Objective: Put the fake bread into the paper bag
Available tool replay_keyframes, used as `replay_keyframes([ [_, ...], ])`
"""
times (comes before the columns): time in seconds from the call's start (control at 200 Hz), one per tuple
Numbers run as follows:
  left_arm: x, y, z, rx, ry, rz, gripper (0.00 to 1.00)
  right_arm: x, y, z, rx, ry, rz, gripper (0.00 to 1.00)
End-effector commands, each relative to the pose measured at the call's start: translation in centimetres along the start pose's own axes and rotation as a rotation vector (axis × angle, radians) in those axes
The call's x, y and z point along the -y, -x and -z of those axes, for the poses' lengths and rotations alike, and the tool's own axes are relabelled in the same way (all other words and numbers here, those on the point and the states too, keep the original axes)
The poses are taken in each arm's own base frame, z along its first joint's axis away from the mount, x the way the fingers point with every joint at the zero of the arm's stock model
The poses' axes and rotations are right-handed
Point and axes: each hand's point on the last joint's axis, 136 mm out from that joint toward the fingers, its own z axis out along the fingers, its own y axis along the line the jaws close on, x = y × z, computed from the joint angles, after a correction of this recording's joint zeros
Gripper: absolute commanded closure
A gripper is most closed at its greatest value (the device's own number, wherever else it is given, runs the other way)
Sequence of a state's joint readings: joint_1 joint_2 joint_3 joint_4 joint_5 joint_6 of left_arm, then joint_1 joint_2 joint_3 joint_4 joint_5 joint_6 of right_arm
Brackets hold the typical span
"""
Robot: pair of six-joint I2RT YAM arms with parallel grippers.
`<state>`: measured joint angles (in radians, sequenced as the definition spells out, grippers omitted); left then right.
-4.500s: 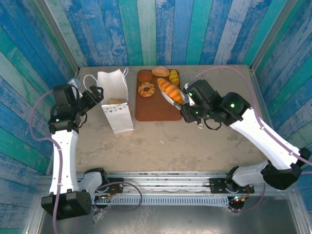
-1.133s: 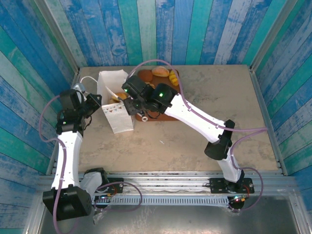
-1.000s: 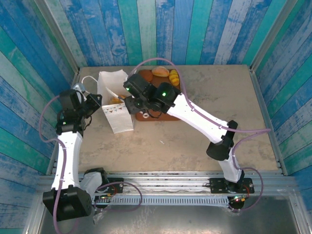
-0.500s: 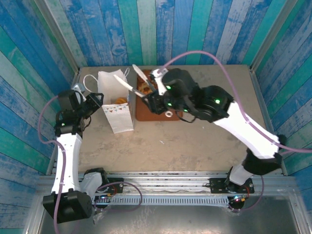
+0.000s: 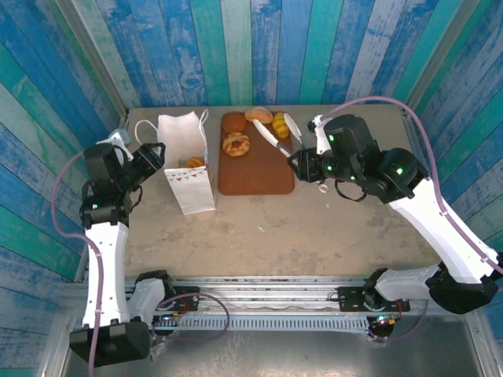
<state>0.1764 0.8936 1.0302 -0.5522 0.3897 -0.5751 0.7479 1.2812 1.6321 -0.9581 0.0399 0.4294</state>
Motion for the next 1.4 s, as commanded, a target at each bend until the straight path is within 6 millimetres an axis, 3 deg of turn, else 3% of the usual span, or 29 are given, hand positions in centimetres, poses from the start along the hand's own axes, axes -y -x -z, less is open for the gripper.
replay_keyframes([
  [0.0,0.8,1.0,2.0,0.051,0.019,-0.062,0.33,0.4,-0.9,-1.7,-0.075,0.065,-0.053,0.39],
  [0.13,0.8,1.3,2.9,0.063,0.045,-0.096,0.29,1.8,-1.9,-4.8,-0.174,0.073,-0.088,0.40],
  [0.165,0.8,1.2,3.2,0.066,0.050,-0.105,0.26,3.1,-1.7,-5.7,-0.190,0.056,-0.118,0.40],
  [0.311,0.8,1.8,4.6,0.117,0.078,-0.148,0.00,4.8,-1.8,-9.6,-0.277,0.062,-0.151,0.40],
  [0.371,0.9,1.9,5.1,0.130,0.078,-0.174,0.06,5.4,-1.6,-11.2,-0.305,0.055,-0.159,0.40],
  [0.611,0.9,2.2,5.1,0.134,0.095,-0.209,0.06,7.6,-1.9,-17.8,-0.456,-0.012,-0.177,0.42],
  [0.882,-0.2,2.2,4.3,0.123,0.134,-0.229,0.06,7.4,-2.3,-24.2,-0.536,-0.012,-0.175,0.43],
  [1.047,-0.9,2.0,3.9,0.112,0.163,-0.234,0.06,7.2,-2.3,-27.3,-0.549,0.015,-0.197,0.44],
  [1.392,-1.6,2.3,3.9,0.114,0.205,-0.256,0.06,7.4,-2.3,-31.8,-0.538,0.033,-0.226,0.47],
])
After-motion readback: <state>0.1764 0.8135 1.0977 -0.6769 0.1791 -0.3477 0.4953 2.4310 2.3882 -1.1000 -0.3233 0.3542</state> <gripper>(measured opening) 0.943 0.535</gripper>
